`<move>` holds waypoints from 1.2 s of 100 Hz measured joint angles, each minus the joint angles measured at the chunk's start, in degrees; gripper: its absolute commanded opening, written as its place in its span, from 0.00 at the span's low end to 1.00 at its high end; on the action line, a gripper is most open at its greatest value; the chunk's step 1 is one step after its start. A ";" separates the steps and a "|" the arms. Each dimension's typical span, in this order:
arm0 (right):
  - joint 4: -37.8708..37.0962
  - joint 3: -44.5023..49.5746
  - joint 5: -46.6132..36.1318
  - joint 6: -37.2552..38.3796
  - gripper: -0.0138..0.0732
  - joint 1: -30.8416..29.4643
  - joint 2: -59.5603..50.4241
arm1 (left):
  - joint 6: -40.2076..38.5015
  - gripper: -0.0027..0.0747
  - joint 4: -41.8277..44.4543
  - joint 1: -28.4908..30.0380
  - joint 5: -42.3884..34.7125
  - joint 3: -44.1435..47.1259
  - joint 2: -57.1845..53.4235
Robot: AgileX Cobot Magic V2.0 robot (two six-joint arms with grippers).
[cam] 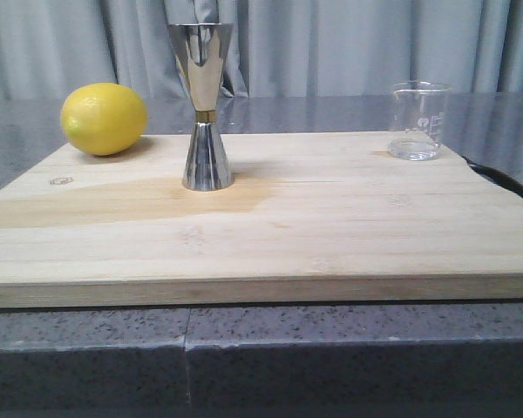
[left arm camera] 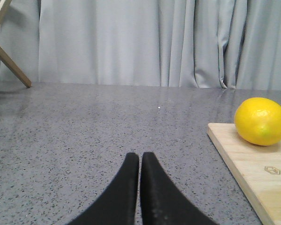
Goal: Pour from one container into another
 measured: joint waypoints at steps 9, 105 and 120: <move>2.67 6.09 -8.47 0.00 0.08 -5.64 -4.75 | 0.00 0.01 0.00 0.00 -0.10 0.00 0.00; 8.84 41.42 -46.20 -6.73 0.08 -13.23 -24.31 | 0.00 0.01 0.00 0.00 -0.14 0.00 0.00; 8.84 41.42 -46.20 -11.72 0.08 -13.23 -24.31 | 0.00 0.01 0.00 0.00 -0.14 0.00 0.00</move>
